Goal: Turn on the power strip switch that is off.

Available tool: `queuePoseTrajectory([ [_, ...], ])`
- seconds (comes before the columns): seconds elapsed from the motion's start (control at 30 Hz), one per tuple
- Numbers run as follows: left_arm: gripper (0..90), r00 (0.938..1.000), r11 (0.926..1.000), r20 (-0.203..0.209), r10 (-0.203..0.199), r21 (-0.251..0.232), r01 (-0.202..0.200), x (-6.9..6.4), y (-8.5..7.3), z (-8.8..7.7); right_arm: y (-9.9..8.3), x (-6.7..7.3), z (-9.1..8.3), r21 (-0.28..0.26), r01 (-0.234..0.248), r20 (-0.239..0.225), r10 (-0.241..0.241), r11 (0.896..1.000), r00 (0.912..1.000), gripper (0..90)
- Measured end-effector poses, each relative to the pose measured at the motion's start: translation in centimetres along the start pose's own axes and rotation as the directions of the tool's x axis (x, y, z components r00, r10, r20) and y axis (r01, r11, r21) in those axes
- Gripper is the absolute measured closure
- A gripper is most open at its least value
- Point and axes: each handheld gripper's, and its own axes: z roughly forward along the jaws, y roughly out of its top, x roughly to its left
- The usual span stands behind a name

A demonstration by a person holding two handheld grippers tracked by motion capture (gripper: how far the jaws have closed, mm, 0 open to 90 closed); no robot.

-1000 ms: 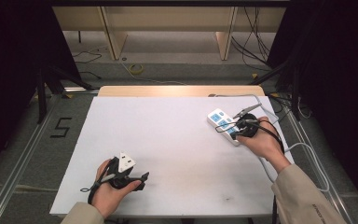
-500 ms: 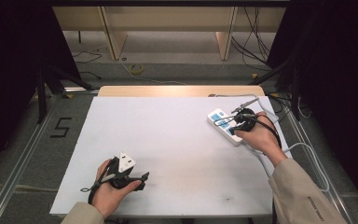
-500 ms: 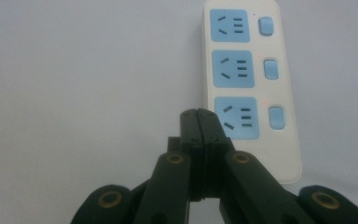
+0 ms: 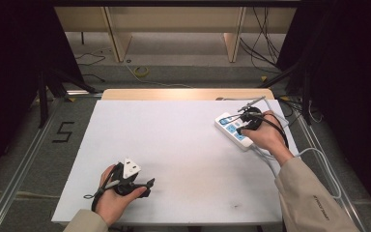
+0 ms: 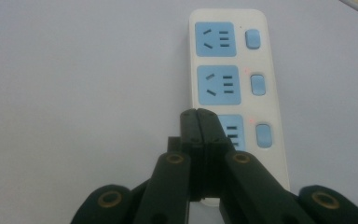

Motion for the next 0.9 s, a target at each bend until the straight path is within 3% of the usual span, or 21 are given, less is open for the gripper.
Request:
queuePoseTrajectory([
  [0.9, 19.1, 1.0000, 1.0000, 0.004, 0.004, -0.002, -0.004, -0.1, 0.0, 0.1, 2.1, -2.1, 2.6, 0.029, -0.034, 0.047, 0.032, 0.999, 0.9984, 90.0],
])
